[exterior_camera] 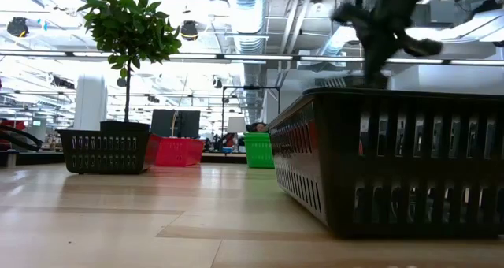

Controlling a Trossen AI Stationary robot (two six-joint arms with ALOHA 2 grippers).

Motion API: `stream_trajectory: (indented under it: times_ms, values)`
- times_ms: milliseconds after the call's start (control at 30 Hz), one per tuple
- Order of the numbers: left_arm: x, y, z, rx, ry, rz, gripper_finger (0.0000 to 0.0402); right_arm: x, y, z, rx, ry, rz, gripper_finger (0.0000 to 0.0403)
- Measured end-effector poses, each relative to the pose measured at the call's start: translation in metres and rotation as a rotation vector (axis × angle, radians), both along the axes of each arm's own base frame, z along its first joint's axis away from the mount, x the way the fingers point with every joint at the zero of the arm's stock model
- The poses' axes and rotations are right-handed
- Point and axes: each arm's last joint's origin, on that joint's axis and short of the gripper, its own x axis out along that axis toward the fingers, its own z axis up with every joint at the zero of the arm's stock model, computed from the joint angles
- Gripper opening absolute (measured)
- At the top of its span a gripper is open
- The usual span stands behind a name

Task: Stack baskets by color
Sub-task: Stack the top right black bin on the top left black bin

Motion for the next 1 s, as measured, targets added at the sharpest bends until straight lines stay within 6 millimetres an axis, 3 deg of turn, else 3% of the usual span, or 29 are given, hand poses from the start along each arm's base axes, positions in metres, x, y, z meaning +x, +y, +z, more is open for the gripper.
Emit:
stream_trajectory:
  times_ms: [167, 367, 733, 1000]
  values:
    - [-0.001, 0.001, 0.001, 0.051, 0.037, 0.033, 0.0270, 0.014, 0.005, 0.027, -0.124, -0.186, -0.028, 0.0003]
    - [0.000, 0.001, 0.001, 0.126, 0.129, 0.049, 0.0270, 0.029, 0.012, 0.041, -0.190, -0.363, 0.021, 0.0003]
    - [0.002, -0.001, -0.001, 0.122, 0.190, -0.056, 0.0270, 0.076, 0.032, 0.022, -0.183, -0.483, 0.116, 0.0004]
    - [0.005, -0.002, -0.002, 0.086, 0.182, -0.106, 0.0270, 0.099, 0.053, 0.016, -0.132, -0.558, 0.178, 0.0005]
